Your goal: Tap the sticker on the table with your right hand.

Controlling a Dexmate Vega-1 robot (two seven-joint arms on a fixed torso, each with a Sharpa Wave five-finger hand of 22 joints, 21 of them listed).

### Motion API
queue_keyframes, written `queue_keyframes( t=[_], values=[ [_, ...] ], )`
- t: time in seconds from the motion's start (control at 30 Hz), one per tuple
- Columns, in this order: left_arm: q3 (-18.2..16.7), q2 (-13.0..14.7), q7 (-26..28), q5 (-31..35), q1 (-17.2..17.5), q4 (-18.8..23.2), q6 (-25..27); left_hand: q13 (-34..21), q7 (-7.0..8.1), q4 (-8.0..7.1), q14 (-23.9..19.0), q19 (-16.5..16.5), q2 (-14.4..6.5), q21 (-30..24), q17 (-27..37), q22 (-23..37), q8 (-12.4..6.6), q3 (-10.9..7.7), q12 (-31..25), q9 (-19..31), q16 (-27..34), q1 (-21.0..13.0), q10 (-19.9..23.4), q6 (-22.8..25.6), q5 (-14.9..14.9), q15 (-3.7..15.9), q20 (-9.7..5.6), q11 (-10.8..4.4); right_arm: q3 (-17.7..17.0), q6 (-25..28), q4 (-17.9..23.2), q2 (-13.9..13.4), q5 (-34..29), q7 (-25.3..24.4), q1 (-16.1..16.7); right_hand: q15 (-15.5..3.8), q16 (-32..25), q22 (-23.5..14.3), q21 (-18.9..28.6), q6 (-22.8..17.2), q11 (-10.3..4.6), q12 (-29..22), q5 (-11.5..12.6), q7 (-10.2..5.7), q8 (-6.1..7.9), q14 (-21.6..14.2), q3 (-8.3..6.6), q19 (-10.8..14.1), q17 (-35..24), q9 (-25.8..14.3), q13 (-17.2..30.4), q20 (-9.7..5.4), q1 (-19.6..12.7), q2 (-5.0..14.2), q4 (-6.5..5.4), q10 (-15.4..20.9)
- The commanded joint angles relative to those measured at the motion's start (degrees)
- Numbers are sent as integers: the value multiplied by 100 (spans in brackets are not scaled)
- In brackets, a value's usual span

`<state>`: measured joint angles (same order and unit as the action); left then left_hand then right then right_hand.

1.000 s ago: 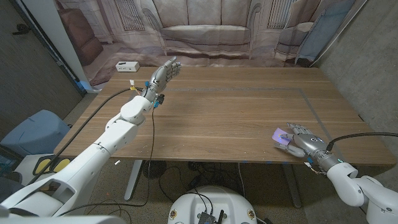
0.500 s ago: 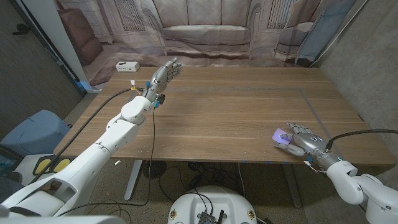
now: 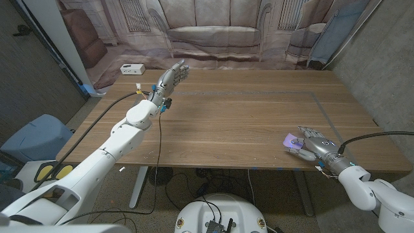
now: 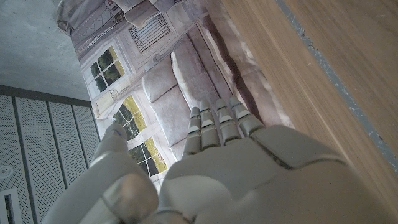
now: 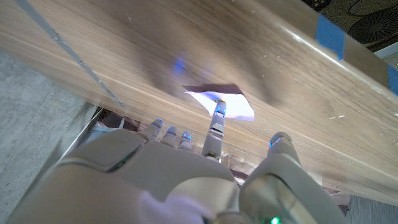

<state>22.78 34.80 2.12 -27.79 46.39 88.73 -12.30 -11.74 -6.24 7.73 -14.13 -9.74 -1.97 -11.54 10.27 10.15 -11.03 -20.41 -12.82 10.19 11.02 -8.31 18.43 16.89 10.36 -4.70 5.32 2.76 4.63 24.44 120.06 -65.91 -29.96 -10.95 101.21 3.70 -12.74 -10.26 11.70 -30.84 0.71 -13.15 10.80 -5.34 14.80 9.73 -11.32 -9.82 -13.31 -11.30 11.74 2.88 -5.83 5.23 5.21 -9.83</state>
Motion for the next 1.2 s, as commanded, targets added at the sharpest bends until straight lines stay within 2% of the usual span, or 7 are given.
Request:
queue_keyframes(
  t=[0.03, 0.73, 1.2],
  values=[
    [20, -23, -40, -18, -19, -55, -17, 2, -2, 1, -26, -20, 14, 13, 10, 16, 6, -51, -3, 14, -11, -77, 28, 52, -4, 0, 12, 13, 163, 157, 21, -187, 173, -86, -68, 16, -30, -15, 24, -187, -54, -36, -13, 99, 10, 1085, -53, -714, -11, -12, 10, 17, -21, -4, 8, -23],
    [32, -36, -77, -22, -31, -77, -63, 0, -5, 0, -29, -19, 9, 13, 10, 16, 6, -56, 0, 15, -12, -84, 35, 65, -6, 6, 17, 13, 148, 265, 99, -476, 237, -509, 18, 44, -49, -14, 39, -99, -16, -32, -12, 9, -73, 1023, -82, -658, -1, -14, 9, 41, -51, 6, 29, 45],
    [9, -7, -98, -53, 2, -61, -66, 0, -7, -1, -29, -20, 6, 13, 10, 16, 6, -60, 3, 15, -13, -88, 37, 70, -7, 1, 14, 8, 39, 291, 182, -487, 182, -714, 116, 39, -71, -12, 51, -29, -4, -33, -14, -30, -125, 954, -103, -610, 6, -17, 10, 60, -77, 10, 46, 96]
  ],
)
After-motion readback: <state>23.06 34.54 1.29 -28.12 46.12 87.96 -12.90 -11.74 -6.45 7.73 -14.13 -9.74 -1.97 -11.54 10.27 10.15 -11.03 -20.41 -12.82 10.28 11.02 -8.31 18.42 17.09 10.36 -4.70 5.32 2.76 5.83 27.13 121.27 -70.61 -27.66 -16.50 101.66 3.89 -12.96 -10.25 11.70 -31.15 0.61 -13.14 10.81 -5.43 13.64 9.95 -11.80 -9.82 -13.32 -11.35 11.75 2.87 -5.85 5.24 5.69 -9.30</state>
